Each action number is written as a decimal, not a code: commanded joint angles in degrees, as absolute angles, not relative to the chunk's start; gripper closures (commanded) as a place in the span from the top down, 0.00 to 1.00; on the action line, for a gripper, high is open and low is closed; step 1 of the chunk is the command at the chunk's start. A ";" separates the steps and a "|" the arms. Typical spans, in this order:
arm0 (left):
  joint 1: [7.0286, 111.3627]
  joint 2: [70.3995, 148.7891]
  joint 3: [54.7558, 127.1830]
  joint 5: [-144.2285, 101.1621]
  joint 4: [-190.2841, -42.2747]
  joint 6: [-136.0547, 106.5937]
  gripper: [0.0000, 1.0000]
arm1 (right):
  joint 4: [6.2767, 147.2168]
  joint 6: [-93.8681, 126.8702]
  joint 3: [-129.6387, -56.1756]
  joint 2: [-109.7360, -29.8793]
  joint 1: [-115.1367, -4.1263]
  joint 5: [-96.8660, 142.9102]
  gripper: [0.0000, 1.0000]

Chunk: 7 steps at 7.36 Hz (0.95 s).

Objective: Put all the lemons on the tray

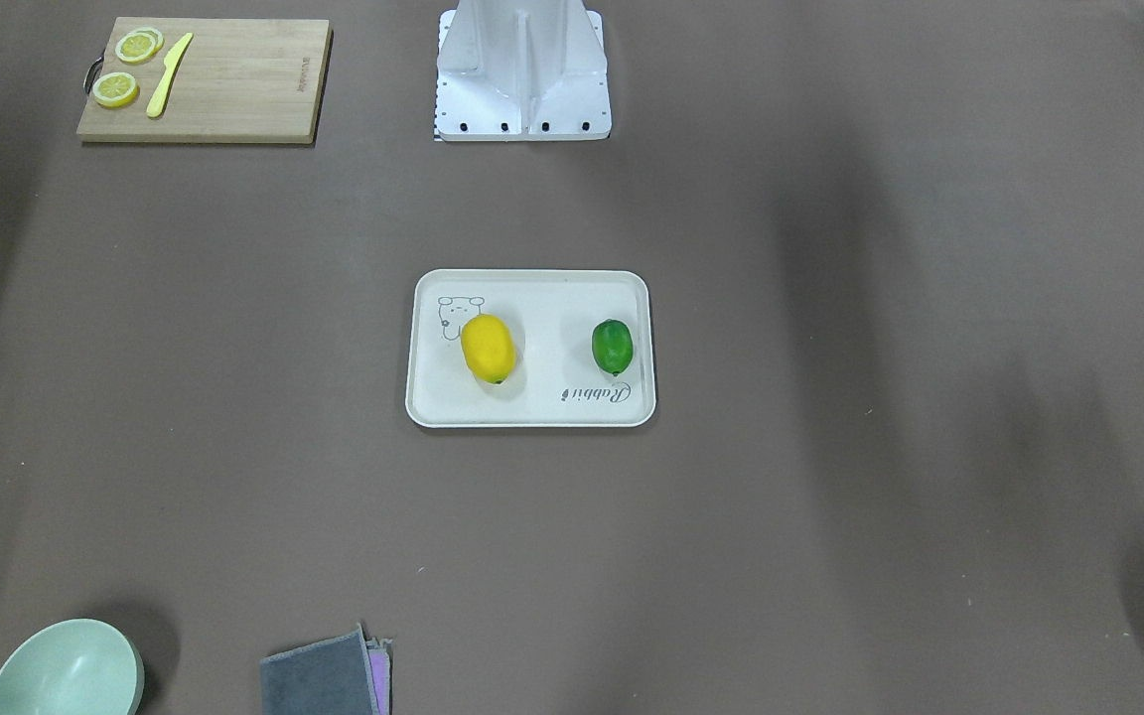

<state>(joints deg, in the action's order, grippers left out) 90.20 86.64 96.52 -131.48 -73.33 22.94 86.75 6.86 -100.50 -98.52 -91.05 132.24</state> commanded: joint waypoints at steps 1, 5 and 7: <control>91.76 86.57 95.54 -131.13 -72.34 23.21 0.98 | 86.84 6.86 -100.55 -98.61 -91.05 132.28 1.00; 92.19 88.24 95.80 -131.66 -68.20 22.42 0.91 | 86.84 6.86 -100.99 -98.79 -91.32 132.45 1.00; 92.29 90.09 94.92 -131.83 -67.32 21.18 0.98 | 86.92 6.86 -100.99 -98.79 -91.32 132.54 1.00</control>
